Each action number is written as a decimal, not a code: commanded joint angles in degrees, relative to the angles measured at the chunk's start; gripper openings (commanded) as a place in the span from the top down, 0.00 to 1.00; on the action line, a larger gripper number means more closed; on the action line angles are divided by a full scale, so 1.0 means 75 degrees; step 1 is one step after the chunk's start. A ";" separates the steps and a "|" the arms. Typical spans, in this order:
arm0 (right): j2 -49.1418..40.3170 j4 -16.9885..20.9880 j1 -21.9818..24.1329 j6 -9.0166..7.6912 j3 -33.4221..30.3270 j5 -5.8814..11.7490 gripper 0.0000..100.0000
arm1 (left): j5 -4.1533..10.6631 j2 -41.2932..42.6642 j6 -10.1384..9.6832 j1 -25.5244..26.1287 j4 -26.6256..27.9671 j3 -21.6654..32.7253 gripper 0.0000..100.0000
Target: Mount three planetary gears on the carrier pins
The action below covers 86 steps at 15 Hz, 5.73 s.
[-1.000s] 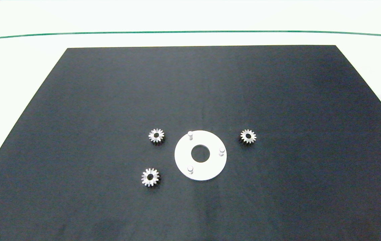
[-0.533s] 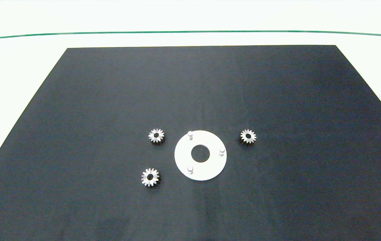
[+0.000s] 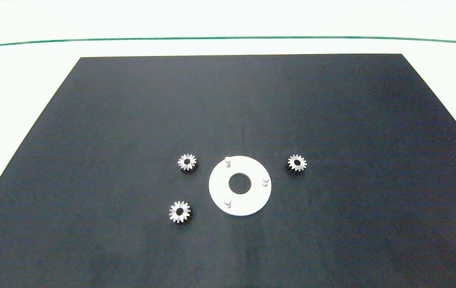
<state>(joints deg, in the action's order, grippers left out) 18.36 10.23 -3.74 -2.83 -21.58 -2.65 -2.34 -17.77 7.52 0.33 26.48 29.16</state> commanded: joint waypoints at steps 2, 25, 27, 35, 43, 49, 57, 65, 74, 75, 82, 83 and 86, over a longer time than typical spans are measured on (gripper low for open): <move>0.2638 0.0019 -0.0356 -0.0994 -0.1248 -0.0057 0.00 | 0.0277 -0.2482 0.0040 -0.0161 0.0044 0.1514 0.00; 1.0115 0.0300 -0.2911 -0.2119 -0.6439 0.0036 0.00 | 0.0464 -0.3349 0.0005 -0.0595 0.0102 0.2264 0.00; 1.0302 0.0300 -0.3017 -0.2119 -0.6721 0.0095 0.00 | 0.0464 -0.3314 0.0017 -0.0595 0.0102 0.2264 0.00; 1.1040 0.0300 -0.3063 -0.2131 -0.7412 0.0189 0.00 | 0.0464 -0.3232 0.0017 -0.0595 0.0173 0.2253 0.00; 1.1427 0.0277 -0.3075 -0.2178 -0.7529 0.0294 0.00 | 0.0464 -0.3091 0.0017 -0.0583 0.0278 0.2253 0.00; 1.1579 0.0289 -0.3087 -0.2365 -0.7576 0.0446 0.10 | 0.0464 -0.3021 0.0017 -0.0606 0.0278 0.2253 0.00; 1.1638 0.0289 -0.3110 -0.2353 -0.7576 0.0704 0.27 | 0.0464 -0.2904 0.0017 -0.0665 0.0442 0.2264 0.00; 1.1615 0.0277 -0.3239 -0.2342 -0.7576 0.0716 0.42 | 0.0464 -0.2798 0.0005 -0.0700 0.0466 0.2276 0.00; 1.1685 0.0300 -0.3298 -0.2306 -0.7529 0.0704 0.60 | 0.0464 -0.2763 0.0017 -0.0770 0.0466 0.2264 0.00; 1.1685 0.0300 -0.3298 -0.2295 -0.7529 0.0704 0.63 | 0.0464 -0.2763 0.0017 -0.0759 0.0466 0.2264 0.00; 1.1111 0.0371 -0.3638 -0.2295 -0.7529 0.0763 0.72 | 0.0464 -0.2716 0.0017 -0.0759 0.0513 0.2264 0.00; 1.0970 0.0476 -0.3755 -0.2295 -0.7541 0.0857 0.72 | 0.0464 -0.2716 0.0017 -0.0770 0.0513 0.2264 0.00; 1.0876 0.0570 -0.4118 -0.2295 -0.7658 0.0950 0.72 | 0.0464 -0.2669 0.0017 -0.0770 0.0524 0.2264 0.00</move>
<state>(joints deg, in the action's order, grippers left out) 100.99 14.43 -33.32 -19.90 -78.58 4.49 1.12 -37.97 7.61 -5.42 30.21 46.14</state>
